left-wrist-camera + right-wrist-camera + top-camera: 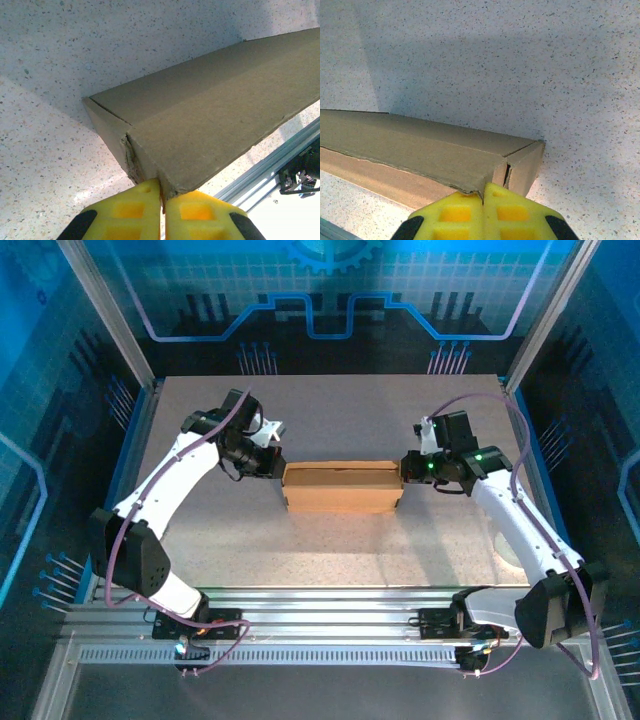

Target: Fold the paper box

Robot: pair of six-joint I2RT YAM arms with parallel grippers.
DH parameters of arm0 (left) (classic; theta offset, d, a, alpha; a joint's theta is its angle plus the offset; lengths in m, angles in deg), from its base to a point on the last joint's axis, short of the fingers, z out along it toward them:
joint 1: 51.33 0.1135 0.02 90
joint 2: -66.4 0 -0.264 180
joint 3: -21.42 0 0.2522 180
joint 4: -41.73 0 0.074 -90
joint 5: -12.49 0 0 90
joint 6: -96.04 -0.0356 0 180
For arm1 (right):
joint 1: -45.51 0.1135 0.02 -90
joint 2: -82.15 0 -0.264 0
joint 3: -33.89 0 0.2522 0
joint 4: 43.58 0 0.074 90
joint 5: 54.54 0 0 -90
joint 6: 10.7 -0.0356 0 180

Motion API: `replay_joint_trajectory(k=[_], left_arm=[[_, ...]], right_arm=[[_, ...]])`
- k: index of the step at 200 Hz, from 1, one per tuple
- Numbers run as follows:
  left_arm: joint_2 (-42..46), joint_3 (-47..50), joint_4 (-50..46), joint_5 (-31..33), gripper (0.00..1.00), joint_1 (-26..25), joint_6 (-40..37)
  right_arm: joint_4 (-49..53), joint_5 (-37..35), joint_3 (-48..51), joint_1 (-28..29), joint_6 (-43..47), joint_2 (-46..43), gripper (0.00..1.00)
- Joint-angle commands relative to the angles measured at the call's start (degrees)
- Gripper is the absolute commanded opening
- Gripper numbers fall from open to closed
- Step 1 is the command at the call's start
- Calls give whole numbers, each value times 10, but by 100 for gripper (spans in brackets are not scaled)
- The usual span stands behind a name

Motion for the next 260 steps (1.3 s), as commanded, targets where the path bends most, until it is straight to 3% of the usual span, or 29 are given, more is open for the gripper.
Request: replay_joint_trajectory(k=[1, 104, 260], left_arm=[[0, 16, -16, -1, 10, -12, -9], [2, 5, -35, 44, 8, -12, -18], [21, 61, -1, 58, 9, -32, 24]], right_arm=[[31, 26, 8, 23, -18, 13, 3], [36, -85, 46, 50, 40, -15, 3], [-28, -88, 121, 73, -2, -82, 5]])
